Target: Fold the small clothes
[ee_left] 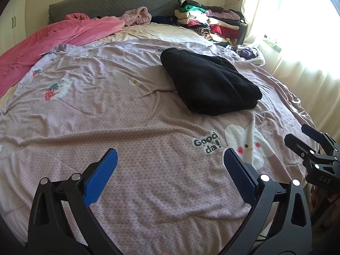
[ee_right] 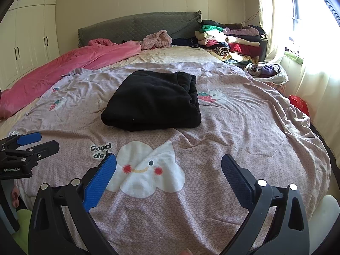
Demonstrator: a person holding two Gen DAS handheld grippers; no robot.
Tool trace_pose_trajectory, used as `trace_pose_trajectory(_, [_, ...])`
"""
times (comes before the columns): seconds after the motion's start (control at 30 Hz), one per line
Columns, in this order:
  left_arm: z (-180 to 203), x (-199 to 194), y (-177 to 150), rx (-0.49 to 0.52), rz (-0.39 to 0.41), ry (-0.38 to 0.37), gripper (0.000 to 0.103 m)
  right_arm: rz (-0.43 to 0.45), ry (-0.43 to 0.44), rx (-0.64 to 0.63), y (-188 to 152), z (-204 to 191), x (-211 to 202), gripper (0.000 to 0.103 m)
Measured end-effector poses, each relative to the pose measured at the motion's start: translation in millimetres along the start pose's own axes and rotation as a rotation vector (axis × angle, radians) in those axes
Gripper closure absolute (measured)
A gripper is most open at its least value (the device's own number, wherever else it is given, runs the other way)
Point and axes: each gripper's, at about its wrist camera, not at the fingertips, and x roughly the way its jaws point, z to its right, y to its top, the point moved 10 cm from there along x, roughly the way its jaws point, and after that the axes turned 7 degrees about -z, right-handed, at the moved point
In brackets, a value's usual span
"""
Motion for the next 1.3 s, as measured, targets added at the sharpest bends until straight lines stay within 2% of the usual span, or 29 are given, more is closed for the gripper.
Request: trace_pose_trajectory(1.3, [-1.9,-4.8,3.0,-0.001,0.01,0.006,0.009,0.009,-0.003,-0.002,-3.4,-3.8,-3.1,0.004])
